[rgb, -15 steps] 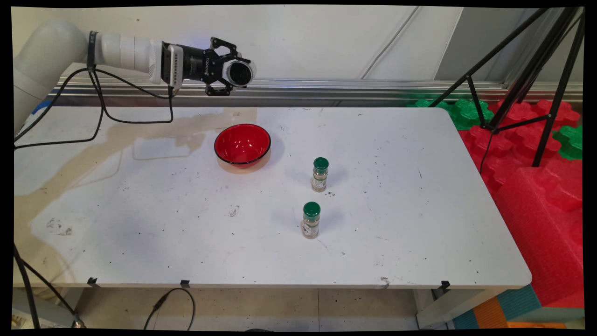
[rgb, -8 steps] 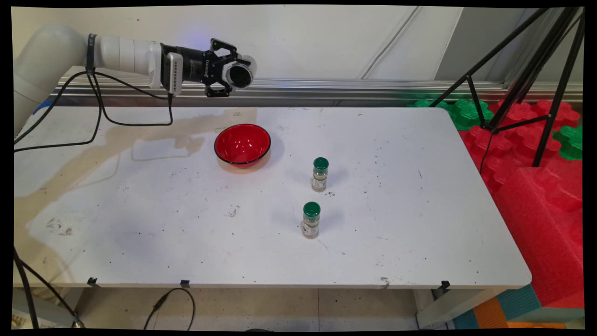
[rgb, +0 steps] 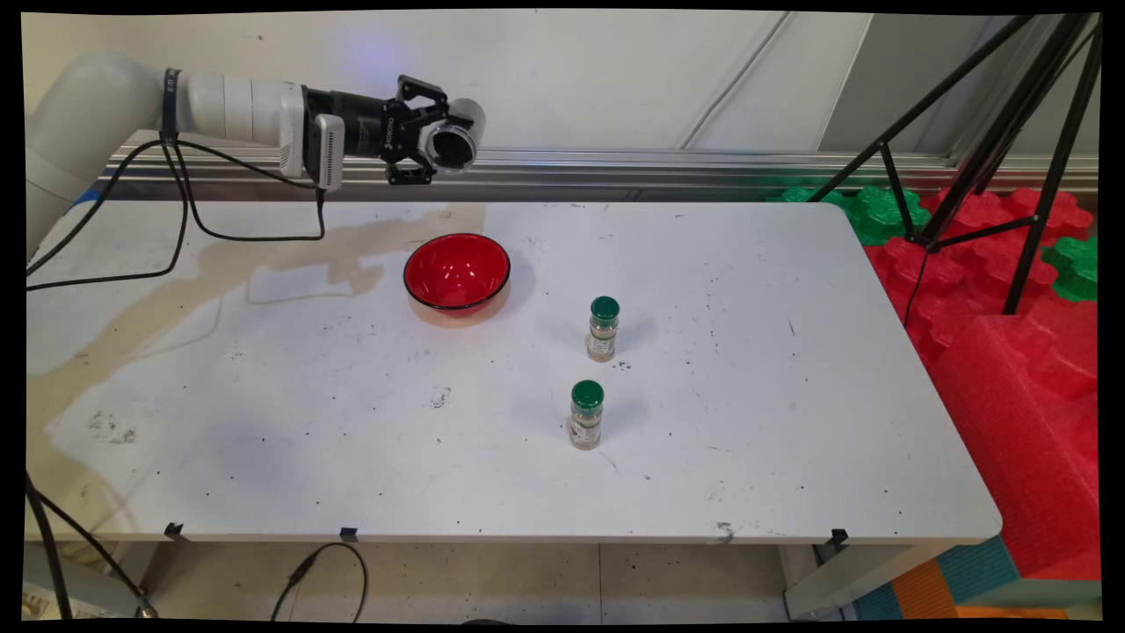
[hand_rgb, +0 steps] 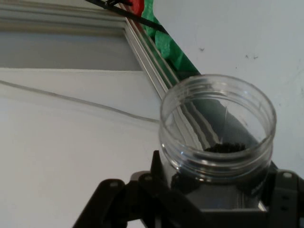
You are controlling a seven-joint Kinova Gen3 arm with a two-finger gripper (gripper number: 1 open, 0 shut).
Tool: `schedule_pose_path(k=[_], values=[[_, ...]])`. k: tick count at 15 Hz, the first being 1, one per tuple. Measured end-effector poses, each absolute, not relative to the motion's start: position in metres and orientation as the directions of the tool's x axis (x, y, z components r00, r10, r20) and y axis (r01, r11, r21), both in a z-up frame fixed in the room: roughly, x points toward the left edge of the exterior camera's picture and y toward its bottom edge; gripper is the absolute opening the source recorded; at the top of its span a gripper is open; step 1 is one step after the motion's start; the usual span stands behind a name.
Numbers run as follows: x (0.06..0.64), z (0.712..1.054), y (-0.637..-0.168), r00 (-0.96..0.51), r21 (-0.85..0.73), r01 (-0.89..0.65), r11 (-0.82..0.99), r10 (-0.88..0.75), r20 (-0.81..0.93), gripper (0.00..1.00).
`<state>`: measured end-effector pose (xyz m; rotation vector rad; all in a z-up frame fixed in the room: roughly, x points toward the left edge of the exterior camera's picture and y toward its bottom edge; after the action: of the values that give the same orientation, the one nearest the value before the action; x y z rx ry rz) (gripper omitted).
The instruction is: Pour the black seasoning powder in the red bowl
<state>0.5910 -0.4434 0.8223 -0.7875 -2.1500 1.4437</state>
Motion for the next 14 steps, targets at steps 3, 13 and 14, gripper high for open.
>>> schedule_pose_path(k=[3, 13, 14], values=[[0.589, 0.822, -0.440, -0.737, -0.932, 0.250, 0.261, 0.676, -0.008, 0.00], [0.584, 0.821, -0.433, -0.691, -0.918, 0.373, 0.134, 0.700, -0.178, 0.00], [0.584, 0.821, -0.432, -0.686, -0.915, 0.384, 0.121, 0.701, -0.195, 0.00]])
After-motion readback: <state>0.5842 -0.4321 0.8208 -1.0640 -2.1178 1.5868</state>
